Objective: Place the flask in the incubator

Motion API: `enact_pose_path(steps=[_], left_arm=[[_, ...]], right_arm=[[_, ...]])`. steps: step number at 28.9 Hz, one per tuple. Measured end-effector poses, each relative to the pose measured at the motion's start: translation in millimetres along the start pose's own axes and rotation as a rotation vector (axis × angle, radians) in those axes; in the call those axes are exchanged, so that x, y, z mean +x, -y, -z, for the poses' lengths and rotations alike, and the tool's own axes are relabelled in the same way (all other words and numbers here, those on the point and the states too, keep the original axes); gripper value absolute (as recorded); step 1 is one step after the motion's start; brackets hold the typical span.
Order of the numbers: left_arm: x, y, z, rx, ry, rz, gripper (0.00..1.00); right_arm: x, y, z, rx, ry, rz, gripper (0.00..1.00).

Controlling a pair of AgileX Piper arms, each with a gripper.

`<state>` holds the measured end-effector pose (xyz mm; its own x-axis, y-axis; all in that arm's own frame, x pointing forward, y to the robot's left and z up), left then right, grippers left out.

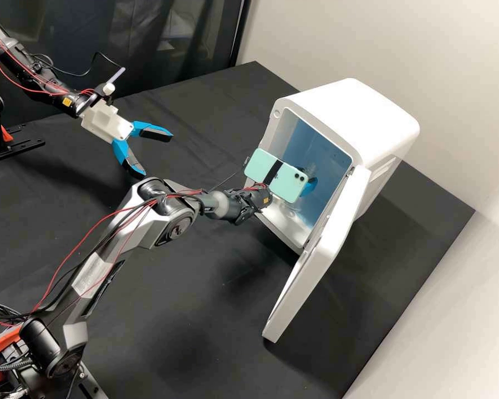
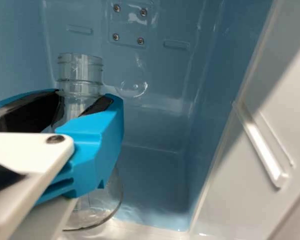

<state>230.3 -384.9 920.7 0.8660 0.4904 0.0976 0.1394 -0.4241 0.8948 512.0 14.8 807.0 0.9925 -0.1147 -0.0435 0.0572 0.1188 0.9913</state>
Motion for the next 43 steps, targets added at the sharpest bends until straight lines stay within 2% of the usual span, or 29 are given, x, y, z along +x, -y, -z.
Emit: enact_pose_path(steps=[5,8,11,16,21,25,28,29,39,43], left_arm=[[0.4,0.5,0.6,-0.01,-0.006,0.002,1.0],[0.4,0.4,1.0,-0.015,-0.01,0.001,1.0],[0.4,0.3,1.2,-0.019,-0.012,0.0,1.0],[0.4,0.3,1.2,-0.019,-0.012,0.0,1.0],[0.4,0.3,1.2,-0.005,-0.012,0.0,1.0],[0.4,0.3,1.2,-0.004,-0.012,0.0,1.0],[0.4,0.3,1.2,-0.004,-0.012,0.0,1.0],[0.4,0.3,1.2,-0.004,-0.012,0.0,1.0],[0.4,0.3,1.2,-0.004,-0.012,0.0,1.0],[0.4,0.3,1.2,-0.004,-0.012,0.0,1.0]], right_arm=[[3.6,2.3,-2.6,0.006,0.019,0.01,0.0],[6.5,2.2,-2.8,-0.014,0.025,0.01,0.0],[8.7,4.5,-6.1,-0.012,0.041,0.008,0.0],[11.3,6.2,-8.7,-0.013,0.051,0.0,0.0],[14.4,6.6,-11.1,0.0,0.057,-0.009,0.0],[14.4,6.4,-11.4,-0.001,0.06,-0.01,0.0],[14.6,6.9,-11.8,-0.016,0.06,-0.01,0.0],[14.6,7.0,-11.8,-0.016,0.06,-0.01,1.0],[14.6,6.3,-12.6,-0.029,0.062,-0.011,1.0],[14.8,2.3,-18.2,-0.021,0.076,-0.019,1.0]])
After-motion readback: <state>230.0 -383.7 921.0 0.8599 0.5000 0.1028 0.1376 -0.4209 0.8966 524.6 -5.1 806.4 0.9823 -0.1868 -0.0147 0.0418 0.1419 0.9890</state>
